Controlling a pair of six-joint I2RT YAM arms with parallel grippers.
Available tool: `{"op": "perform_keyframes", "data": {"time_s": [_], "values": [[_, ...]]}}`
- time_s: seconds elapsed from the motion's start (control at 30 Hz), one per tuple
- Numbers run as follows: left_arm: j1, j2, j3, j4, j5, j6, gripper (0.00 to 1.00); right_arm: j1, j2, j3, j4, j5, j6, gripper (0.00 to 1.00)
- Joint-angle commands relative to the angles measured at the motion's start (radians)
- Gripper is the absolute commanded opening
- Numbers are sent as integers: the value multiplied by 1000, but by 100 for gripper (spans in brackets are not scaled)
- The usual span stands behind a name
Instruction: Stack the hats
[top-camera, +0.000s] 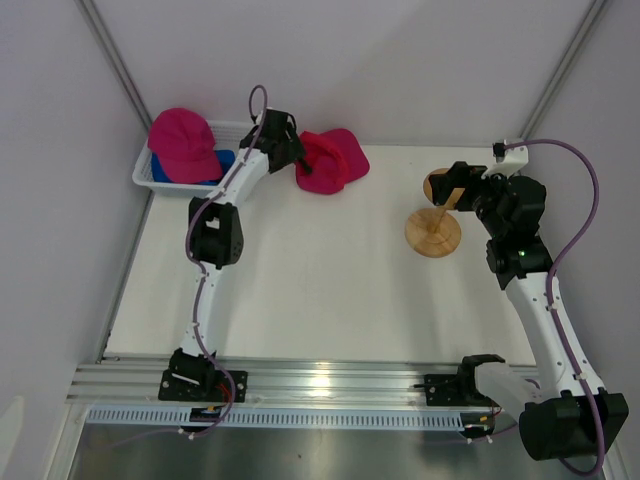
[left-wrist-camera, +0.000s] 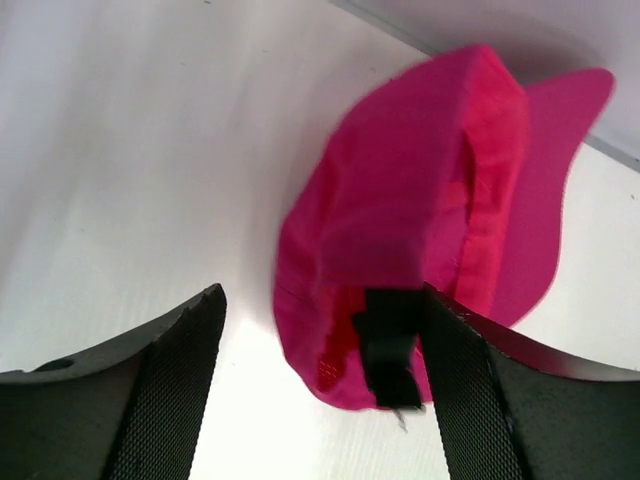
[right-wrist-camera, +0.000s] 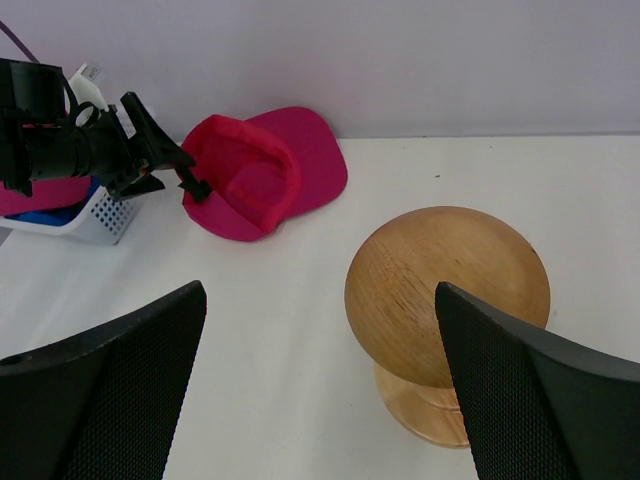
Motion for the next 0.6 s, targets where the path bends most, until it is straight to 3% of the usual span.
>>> {"op": "perform_keyframes", "data": {"time_s": [0.0, 0.27, 0.3, 0.43, 0.57], "values": [[18, 37, 69, -6, 97, -40, 70, 1, -6, -1, 47, -12, -4, 99], [43, 55, 67, 21, 174, -59, 20, 5, 1, -3, 98, -74, 8, 99], [44, 55, 66, 26, 180, -57, 4, 7, 6, -3, 101, -97, 7, 99], [44, 9, 29, 42, 207, -14, 1, 31, 30, -1, 140, -200, -14, 99], [44, -148, -89, 56, 258, 73, 1, 94, 81, 22, 147, -275, -80, 100]]}}
